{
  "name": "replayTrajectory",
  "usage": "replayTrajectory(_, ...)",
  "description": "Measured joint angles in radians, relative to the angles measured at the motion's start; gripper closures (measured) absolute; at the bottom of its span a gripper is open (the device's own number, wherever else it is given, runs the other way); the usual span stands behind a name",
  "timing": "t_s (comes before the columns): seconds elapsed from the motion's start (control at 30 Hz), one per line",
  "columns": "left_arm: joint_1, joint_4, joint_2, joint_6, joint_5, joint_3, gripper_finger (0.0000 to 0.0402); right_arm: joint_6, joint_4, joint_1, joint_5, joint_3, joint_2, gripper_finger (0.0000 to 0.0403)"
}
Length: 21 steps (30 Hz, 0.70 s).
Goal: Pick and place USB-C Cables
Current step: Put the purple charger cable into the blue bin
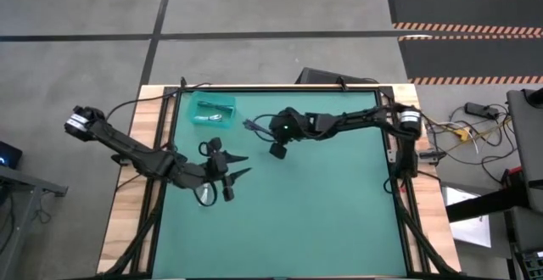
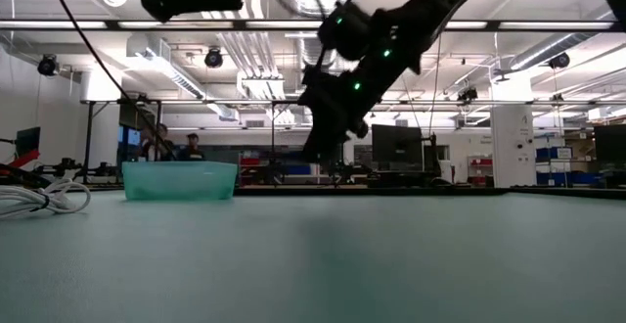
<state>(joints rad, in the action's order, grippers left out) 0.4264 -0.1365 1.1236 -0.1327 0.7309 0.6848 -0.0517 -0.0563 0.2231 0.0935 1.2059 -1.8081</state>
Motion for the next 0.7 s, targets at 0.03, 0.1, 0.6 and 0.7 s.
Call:
replayTrajectory(0.03,-0.003,-0.043,0.000,0.020,-0.016,-0.010,0.0267,0.000,0.031,-0.007,0.000,-0.023,0.024,0.0384)
replayTrajectory(0.1,-0.013,-0.148,0.000,0.058,-0.040,-0.038,0.0267,-0.001,0.104,-0.018,-0.015,-0.084,0.072,0.0384)
replayTrajectory(0.6,-0.068,-0.488,0.011,0.168,-0.106,-0.133,0.0267,-0.043,1.074,-0.068,-0.097,-0.554,0.275,0.0385)
replayTrajectory(0.7,-0.084,-0.493,0.011,0.146,-0.110,-0.134,0.0267,-0.025,1.144,-0.082,-0.095,-0.592,0.276,0.0385)
